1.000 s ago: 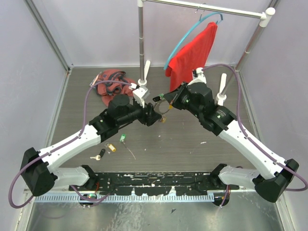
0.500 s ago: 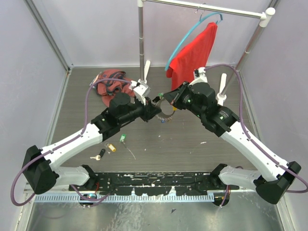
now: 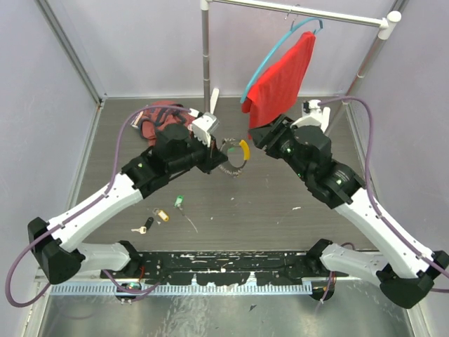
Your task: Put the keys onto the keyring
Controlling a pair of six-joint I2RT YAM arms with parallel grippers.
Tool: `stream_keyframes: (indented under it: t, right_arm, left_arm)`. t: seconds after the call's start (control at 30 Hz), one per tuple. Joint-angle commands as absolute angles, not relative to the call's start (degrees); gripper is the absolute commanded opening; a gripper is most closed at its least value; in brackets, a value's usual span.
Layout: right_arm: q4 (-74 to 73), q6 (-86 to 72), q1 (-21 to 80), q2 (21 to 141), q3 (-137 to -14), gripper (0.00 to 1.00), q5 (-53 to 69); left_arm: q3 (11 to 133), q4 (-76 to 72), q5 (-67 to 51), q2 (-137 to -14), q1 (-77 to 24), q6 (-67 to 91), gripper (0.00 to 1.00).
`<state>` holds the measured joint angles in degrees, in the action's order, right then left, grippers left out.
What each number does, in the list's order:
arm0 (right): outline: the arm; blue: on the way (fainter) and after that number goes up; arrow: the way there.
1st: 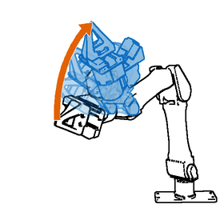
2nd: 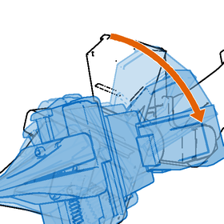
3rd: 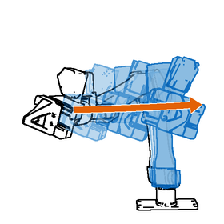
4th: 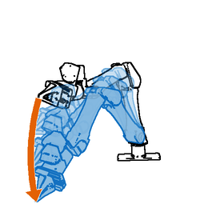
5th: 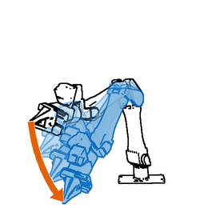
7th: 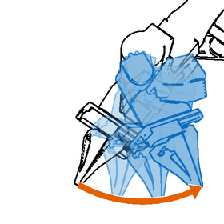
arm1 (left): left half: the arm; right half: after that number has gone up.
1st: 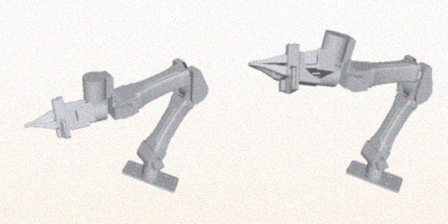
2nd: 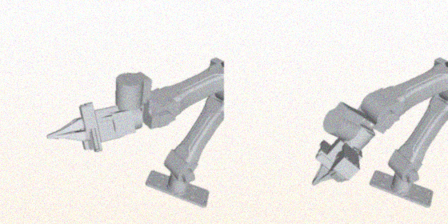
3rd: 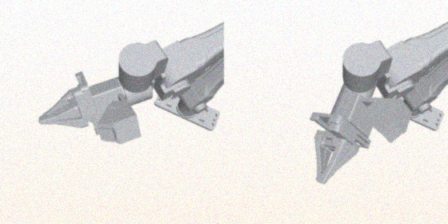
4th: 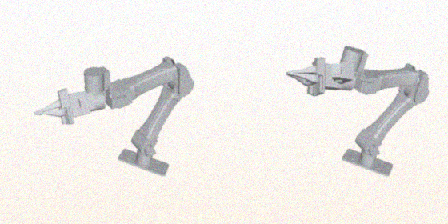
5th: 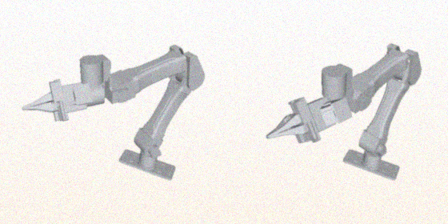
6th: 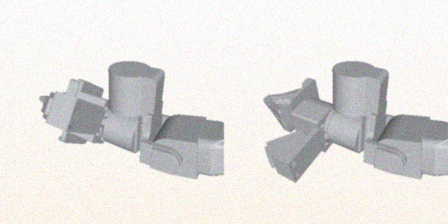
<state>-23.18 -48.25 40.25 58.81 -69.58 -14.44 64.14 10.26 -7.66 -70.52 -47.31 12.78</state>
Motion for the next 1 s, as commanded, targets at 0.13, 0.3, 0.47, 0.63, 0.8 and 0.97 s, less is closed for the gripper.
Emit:
stream_keyframes:
  t: [0.13,0.3,0.47,0.63,0.8,0.97]
  right_arm:
    - [-26.28,-36.9,40.08,50.87,-69.86,0.63,-34.49]
    - [-24.07,-26.4,40.02,50.24,-69.21,0.67,-33.17]
    - [-22.62,-14.36,40.03,50.1,-67.82,0.7,-22.19]
    - [-23.86,-6.35,40.04,47.9,-67.52,0.7,-0.09]
    - [-19.04,-3.15,40.04,43.71,-62.49,0.7,10.32]
    - [-18.29,-3.8,40.02,43.18,-62.21,0.68,10.2]
  left_arm:
    - [84.79,55.67,-3.68,-76.92,-47.12,6.34,0.0]
    - [92.42,70.0,-2.47,-81.17,-47.19,2.99,0.0]
    - [97.52,73.45,-0.8,-81.65,-49.64,-2.35,0.0]
    - [96.76,69.84,10.4,-77.98,-57.07,-8.89,0.0]
    - [96.54,65.58,19.23,-75.42,-62.97,-15.76,0.0]
    - [93.48,58.17,24.04,-73.22,-67.05,-22.07,0.0]
